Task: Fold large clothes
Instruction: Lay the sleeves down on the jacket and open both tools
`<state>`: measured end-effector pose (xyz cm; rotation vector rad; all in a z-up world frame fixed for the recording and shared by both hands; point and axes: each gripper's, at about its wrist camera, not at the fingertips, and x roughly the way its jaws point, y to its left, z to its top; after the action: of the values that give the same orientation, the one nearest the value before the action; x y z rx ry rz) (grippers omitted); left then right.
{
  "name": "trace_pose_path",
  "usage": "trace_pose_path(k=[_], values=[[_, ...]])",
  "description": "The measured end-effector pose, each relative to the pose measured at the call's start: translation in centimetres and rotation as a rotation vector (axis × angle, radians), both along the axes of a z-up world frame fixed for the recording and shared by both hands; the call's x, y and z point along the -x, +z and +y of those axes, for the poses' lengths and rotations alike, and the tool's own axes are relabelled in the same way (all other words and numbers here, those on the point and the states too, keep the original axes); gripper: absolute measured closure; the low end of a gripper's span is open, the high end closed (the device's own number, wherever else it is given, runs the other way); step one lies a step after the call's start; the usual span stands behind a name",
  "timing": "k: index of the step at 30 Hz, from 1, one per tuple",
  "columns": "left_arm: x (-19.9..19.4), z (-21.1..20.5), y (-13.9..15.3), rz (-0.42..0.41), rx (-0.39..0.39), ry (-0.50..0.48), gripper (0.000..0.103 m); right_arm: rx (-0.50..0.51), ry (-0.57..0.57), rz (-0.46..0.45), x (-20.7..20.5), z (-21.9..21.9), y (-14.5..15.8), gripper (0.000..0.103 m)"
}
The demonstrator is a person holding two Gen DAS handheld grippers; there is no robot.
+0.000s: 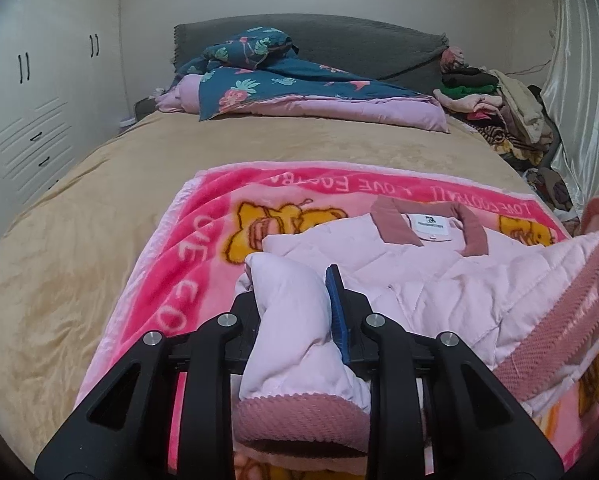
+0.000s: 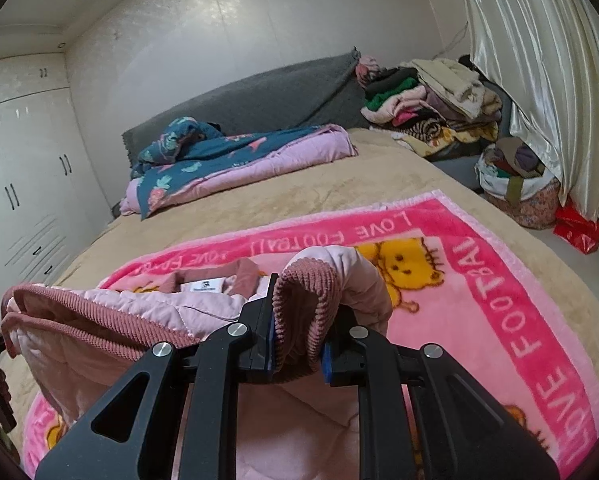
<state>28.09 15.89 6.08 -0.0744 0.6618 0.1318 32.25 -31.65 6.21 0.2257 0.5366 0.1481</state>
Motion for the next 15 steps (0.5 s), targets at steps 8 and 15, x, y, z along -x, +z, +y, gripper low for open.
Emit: trace_pose_path(k=[8,15], values=[[0.0,-0.1,-0.3,-0.043,0.049,0.004,0.062,0.022,-0.041,0.064,-2.8,0.4,-2.3,0.088],[0.8,-0.8,0.2,-0.092,0.102,0.000,0.044,0.022,-0.083,0.129,-5.2,1.1,-4.5,0.087]])
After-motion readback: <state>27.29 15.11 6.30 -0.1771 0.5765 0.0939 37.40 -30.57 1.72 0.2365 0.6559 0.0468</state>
